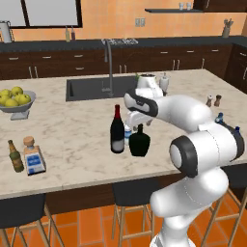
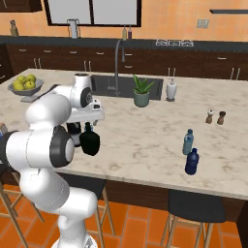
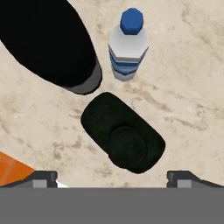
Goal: Move the plastic bottles in the middle to the plastics group, and the glass bottles in the middle to the glass group.
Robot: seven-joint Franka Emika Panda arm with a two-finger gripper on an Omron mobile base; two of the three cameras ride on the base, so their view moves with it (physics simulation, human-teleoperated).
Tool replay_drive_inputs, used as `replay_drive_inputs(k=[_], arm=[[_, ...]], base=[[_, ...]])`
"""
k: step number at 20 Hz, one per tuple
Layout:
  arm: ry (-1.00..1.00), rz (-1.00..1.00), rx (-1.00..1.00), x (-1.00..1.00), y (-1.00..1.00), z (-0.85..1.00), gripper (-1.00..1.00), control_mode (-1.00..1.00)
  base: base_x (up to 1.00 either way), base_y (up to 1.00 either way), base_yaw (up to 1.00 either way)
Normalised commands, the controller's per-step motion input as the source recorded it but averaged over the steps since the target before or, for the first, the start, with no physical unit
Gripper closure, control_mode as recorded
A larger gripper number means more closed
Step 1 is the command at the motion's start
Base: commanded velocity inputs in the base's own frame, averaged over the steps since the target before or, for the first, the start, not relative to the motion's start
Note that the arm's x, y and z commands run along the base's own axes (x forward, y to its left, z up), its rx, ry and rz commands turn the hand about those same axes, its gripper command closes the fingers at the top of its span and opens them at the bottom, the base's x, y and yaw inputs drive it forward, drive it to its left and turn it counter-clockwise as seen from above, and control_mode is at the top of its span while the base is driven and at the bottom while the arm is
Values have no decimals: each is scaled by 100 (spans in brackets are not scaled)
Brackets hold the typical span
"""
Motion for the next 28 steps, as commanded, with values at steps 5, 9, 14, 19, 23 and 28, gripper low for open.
replay_drive_inputs(k=[5, 9, 14, 19, 23, 28], arm=[[-2, 0, -7, 22, 0, -18, -100, -100], [0, 0, 0, 25, 0, -17, -100, -100], [0, -2, 0, 9, 0, -13, -100, -100], [0, -6, 0, -13, 0, -1, 100, -100], [0, -10, 0, -1, 4, -2, 100, -100], [0, -11, 0, -13, 1, 6, 100, -100]], base=[[0, 0, 0], [0, 0, 0], [0, 0, 0], [0, 0, 0], [0, 0, 0], [0, 0, 0]])
